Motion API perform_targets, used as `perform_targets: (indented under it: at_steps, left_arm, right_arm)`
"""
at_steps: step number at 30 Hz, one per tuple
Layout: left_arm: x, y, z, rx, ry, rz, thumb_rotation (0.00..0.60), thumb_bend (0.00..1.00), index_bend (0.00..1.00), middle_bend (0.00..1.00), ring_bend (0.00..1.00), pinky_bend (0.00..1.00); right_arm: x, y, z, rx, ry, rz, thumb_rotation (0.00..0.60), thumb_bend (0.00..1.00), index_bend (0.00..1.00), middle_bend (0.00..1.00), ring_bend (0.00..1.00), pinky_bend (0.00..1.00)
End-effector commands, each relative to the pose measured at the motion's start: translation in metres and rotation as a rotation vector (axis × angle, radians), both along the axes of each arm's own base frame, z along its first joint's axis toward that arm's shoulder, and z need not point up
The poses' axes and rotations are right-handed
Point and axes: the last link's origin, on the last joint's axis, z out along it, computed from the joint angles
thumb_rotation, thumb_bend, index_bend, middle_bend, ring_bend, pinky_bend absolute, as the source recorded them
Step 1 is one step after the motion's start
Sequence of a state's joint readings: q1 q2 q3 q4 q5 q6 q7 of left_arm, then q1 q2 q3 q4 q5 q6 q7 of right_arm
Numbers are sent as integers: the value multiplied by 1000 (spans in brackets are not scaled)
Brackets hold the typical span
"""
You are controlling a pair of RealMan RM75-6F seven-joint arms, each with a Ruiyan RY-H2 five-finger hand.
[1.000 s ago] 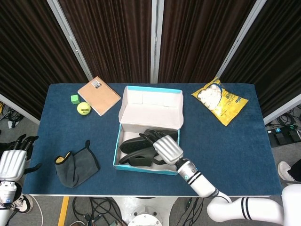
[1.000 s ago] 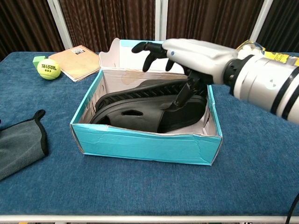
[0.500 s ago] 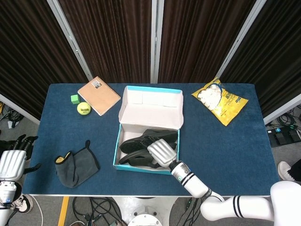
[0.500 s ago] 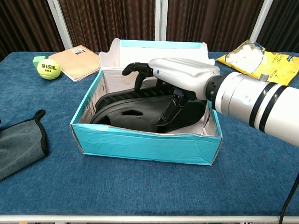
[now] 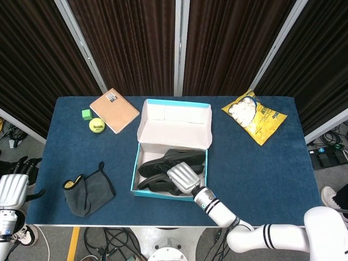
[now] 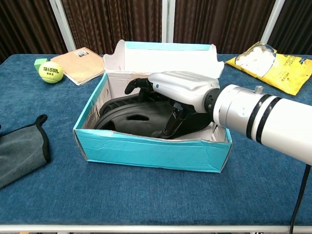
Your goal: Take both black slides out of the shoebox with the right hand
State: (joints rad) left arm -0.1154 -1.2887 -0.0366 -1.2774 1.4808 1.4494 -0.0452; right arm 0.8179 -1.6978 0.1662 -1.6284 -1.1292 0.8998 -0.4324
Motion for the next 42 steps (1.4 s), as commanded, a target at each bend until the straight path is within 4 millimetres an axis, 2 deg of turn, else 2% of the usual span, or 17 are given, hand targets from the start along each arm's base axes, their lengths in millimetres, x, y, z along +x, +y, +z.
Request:
perform_targets:
  at_steps: [1, 14, 21, 26, 33, 42]
  left_arm:
    - [0, 0, 0, 0, 0, 0, 600, 0, 156, 195, 96, 314]
    - [-2, -1, 0, -4, -3, 6, 600, 0, 156, 195, 96, 315]
    - [-2, 0, 0, -3, -2, 4, 600, 0, 156, 195, 96, 314]
    - [-1, 0, 1, -2, -4, 2, 600, 0, 156, 195, 96, 315]
    - [1, 1, 0, -6, -7, -3, 600, 0, 156, 195, 96, 315]
    - [5, 2, -1, -11, 4, -13, 600, 0, 156, 195, 96, 315]
  right_arm:
    - [1, 1, -2, 6, 0, 1, 600, 124, 181, 298, 168, 325]
    - [-2, 4, -7, -7, 35, 11, 600, 202, 343, 417, 287, 459]
    - [-1, 2, -8, -35, 28, 2, 600, 331, 537, 553, 428, 617]
    - [2, 0, -3, -76, -9, 5, 600, 395, 636, 610, 499, 695]
    - [7, -6, 24, -162, -117, 13, 600, 418, 677, 626, 526, 726]
    - [8, -20, 74, -323, -391, 46, 600, 402, 677, 625, 526, 726]
